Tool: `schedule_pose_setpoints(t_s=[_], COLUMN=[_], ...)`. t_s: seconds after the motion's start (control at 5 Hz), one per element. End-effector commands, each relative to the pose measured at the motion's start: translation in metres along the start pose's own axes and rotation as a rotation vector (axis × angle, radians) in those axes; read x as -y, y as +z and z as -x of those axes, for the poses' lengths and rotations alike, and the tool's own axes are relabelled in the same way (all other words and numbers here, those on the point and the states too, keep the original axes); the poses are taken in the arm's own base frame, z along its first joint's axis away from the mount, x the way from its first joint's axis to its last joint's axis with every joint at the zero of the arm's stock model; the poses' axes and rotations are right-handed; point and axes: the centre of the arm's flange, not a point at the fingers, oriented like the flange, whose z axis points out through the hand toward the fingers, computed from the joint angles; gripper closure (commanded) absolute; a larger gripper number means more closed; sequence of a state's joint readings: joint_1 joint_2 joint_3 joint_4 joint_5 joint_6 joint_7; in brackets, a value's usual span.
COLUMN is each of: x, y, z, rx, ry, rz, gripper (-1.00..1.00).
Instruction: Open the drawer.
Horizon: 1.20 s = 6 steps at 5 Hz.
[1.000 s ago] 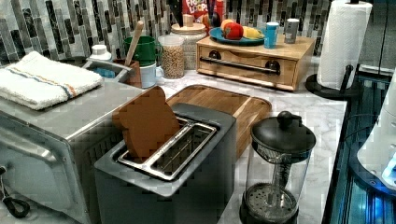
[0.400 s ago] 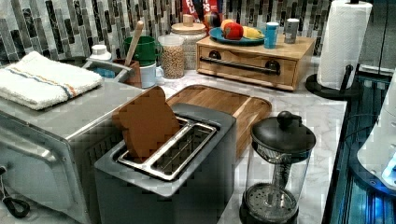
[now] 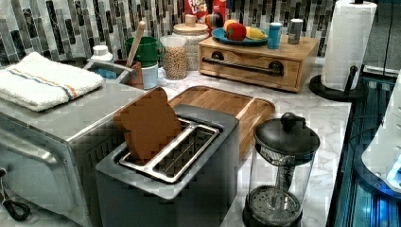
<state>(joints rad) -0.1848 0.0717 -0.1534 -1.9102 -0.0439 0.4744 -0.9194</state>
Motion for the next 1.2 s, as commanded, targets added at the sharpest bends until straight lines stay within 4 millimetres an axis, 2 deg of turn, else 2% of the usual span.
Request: schedule_pose_setpoints(t_s=[0.2, 0.4, 0.6, 0.8, 1.0, 1.2], x=[0.023, 0.021, 0.009, 0.006, 0.006, 0.014], y=[0.053, 0.077, 0.098, 0.113, 0.132, 0.150], z=[0.013, 0.017, 0.025, 0.027, 0.033, 0.042], rx=[0.020, 0.021, 0.004, 0.024, 0.026, 0.013], ry=[-0.139, -0.143, -0.130, -0.140, -0.127, -0.076], rz=[-0.011, -0.012, -0.033, -0.011, -0.001, 0.022], gripper=[-1.00, -1.00, -1.00, -1.00, -1.00, -1.00])
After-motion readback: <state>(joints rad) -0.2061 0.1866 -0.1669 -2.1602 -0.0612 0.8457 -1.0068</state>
